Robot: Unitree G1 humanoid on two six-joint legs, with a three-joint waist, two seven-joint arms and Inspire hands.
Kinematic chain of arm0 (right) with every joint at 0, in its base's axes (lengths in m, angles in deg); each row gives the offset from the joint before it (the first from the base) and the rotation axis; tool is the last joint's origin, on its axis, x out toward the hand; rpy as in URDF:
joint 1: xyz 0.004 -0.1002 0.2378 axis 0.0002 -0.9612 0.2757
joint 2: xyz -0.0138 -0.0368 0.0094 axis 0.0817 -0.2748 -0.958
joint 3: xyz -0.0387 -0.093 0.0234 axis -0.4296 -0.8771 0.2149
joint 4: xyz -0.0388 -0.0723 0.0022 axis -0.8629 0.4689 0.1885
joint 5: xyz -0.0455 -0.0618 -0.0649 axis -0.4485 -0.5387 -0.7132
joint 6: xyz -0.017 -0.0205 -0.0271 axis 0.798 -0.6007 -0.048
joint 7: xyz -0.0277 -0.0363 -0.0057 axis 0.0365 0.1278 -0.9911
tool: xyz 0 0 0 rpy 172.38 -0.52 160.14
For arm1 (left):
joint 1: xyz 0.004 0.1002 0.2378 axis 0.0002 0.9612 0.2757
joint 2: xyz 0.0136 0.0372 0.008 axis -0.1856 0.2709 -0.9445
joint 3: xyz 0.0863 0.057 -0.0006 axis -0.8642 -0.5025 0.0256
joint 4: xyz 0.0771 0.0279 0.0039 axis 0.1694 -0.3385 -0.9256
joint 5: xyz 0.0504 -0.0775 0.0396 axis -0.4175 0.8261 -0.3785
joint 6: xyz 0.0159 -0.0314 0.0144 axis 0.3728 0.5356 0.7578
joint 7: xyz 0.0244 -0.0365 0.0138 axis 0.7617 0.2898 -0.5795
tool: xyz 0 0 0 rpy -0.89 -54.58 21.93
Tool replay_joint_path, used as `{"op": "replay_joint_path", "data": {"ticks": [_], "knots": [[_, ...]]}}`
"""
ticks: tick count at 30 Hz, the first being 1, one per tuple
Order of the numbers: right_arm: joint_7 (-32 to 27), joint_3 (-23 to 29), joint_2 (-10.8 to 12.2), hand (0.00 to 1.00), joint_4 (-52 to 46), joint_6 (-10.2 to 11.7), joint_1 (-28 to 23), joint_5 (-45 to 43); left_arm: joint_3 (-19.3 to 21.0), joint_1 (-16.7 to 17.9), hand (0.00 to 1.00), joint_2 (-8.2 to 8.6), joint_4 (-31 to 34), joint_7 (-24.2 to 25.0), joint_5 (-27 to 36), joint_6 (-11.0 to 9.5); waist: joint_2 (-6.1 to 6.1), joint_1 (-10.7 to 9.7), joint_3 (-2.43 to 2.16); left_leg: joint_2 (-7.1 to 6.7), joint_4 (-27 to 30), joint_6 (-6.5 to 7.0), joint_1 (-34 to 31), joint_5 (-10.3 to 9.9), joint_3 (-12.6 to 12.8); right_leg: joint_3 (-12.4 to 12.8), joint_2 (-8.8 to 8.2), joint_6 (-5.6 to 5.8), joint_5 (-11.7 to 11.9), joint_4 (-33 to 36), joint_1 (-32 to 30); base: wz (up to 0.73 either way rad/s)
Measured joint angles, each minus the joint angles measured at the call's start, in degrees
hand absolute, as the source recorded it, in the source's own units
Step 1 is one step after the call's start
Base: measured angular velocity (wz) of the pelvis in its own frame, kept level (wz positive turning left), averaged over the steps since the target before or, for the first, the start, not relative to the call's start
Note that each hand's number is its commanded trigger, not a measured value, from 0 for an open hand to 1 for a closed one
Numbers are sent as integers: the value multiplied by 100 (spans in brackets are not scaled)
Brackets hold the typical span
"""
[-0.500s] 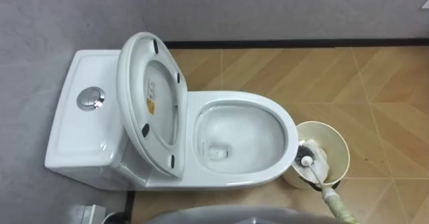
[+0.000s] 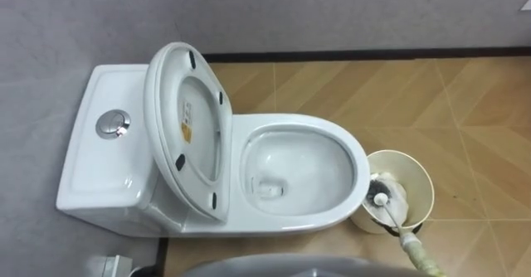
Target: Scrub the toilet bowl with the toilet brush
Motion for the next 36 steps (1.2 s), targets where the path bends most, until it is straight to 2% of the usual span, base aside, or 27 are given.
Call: {"op": "replay_joint_path", "data": {"ticks": [6, 13, 16, 19, 20, 21, 24, 27, 28, 30, 34, 36], "knots": [[-642, 587, 13, 0, 190, 8, -5, 1172, 45, 147, 0, 5, 13, -14, 18, 60, -15, -153, 7, -3, -17, 1, 108, -6, 6, 40, 6, 1, -7, -4, 84, -1], [-1341, 1747, -23, 0, 180, 27, -224, 2871, 696, 272, 0, 0, 210, -7, 77, 51, -58, -334, 14, 3, -17, 1, 109, -6, 11, 70, 10, 0, -7, 7, 81, -2], [-1710, 2224, -77, 0, -176, 131, -189, 3661, 1020, 313, 0, -33, 355, -11, 106, -64, -140, -344, 17, 2, -10, 2, 101, -6, 11, 73, 30, 1, -7, 13, 69, 0], [-1911, 2374, -129, 0, -569, 254, -79, 3735, 1030, 351, 0, -96, 394, -28, 108, -126, -195, -374, 29, 1, -5, 2, 101, -6, 10, 66, 29, 0, -6, 8, 71, 0], [-2025, 2463, -164, 0, -750, 310, 35, 3737, 1041, 364, 0, -122, 422, -41, 106, -160, -253, -403, 26, 1, 15, 6, 88, -10, 11, 66, 30, 0, -6, 12, 62, 0], [-2159, 2453, -219, 0, -955, 348, 170, 3732, 1036, 357, 0, -152, 427, -63, 107, -204, -257, -402, 43, -2, 42, 5, 56, -24, 11, 71, 36, 1, -5, 10, 41, 0], [-2425, 2417, -318, 0, -1410, 570, 423, 3704, 1033, 324, 0, -235, 438, -141, 106, -360, -320, -384, 35, -18, 77, 3, -32, -47, 11, 76, 49, 1, -2, -2, -28, 0], [-2583, 2342, -325, 0, -2117, 654, 449, 3590, 1020, 452, 0, -271, 691, -160, 112, -398, -353, -358, 23, -1, 52, -6, -42, -56, 8, 78, 49, -1, -1, -14, -48, 0], [-2632, 2276, -324, 0, -2324, 724, 468, 3533, 1017, 452, 0, -270, 745, -162, 117, -417, -371, -345, -9, -2, 54, -6, -87, -57, 3, 49, 44, -1, -1, -7, -88, 0], [-2636, 2146, -325, 0, -2462, 811, 527, 3364, 1016, 435, 0, -269, 815, -176, 120, -472, -358, -310, -17, -26, 60, -5, -142, -56, 2, 21, 41, -8, 7, 12, -122, 0], [-2619, 1746, -341, 0, -2516, 849, 598, 3075, 1003, 438, 0, -266, 927, -293, 238, -707, -385, -233, -28, -21, 62, -6, -179, -56, -3, 4, 42, -9, 8, 39, -157, 0], [-2596, 1548, -351, 0, -2516, 850, 660, 2882, 1001, 432, 0, -266, 961, -292, 236, -741, -396, -216, -33, -17, 96, -6, -277, -56, -25, -21, 42, -11, 10, 73, -249, 7]]}}
